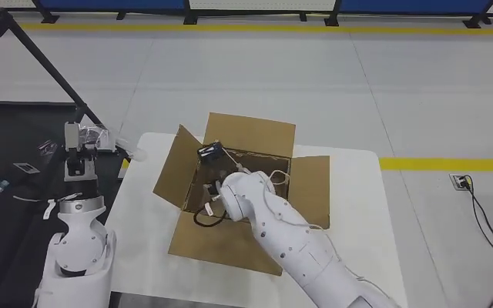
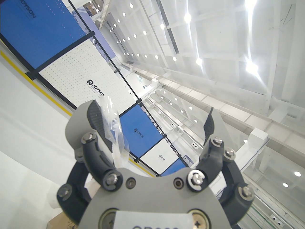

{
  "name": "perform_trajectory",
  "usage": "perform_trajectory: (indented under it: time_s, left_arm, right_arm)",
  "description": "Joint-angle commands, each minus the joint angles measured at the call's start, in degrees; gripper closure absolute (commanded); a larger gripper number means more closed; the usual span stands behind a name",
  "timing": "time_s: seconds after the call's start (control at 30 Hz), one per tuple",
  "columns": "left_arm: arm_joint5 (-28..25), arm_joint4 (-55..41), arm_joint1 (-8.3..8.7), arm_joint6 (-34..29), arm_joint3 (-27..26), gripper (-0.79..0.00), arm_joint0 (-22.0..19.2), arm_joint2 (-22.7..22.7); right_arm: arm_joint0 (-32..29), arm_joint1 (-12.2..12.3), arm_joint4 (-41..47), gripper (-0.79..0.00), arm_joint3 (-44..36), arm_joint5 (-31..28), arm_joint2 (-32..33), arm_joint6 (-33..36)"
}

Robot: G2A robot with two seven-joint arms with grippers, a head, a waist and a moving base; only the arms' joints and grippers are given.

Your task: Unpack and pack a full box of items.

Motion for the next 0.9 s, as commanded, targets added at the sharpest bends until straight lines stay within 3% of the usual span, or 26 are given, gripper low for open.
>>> perform_trajectory:
  time_s: [0.0, 0.13, 0.27, 0.63, 0.87]
  left_arm:
    - [0.17, 0.17, -0.03, -0.22, 0.2, -0.785, -0.47, 0.47]
    - [0.2, 0.46, -0.05, -0.44, 0.56, -0.785, -1.23, 0.97]
    - [0.32, 0.53, -0.04, -0.54, 1.13, -0.785, -1.65, 0.94]
    - [1.85, 1.39, 0.06, -0.86, 1.75, -0.785, -1.46, 0.42]
    - [2.18, 1.75, 0.13, -0.43, 1.15, -0.785, -2.0, -0.1]
  right_arm:
    - [-7.17, 2.26, -4.27, -0.785, -14.71, -2.04, 4.72, 3.28]
    - [-19.35, 4.9, -9.03, -0.785, -34.75, -5.9, 11.64, 6.34]
    - [-26.96, 6.19, -7.3, -0.785, -45.46, -8.86, 17.88, 6.87]
    - [-28.06, 6.29, -7.18, -0.785, -45.55, -8.07, 18.69, 4.83]
    - [-31.93, 6.95, 7.74, -0.785, -49.79, -2.07, 34.2, -1.49]
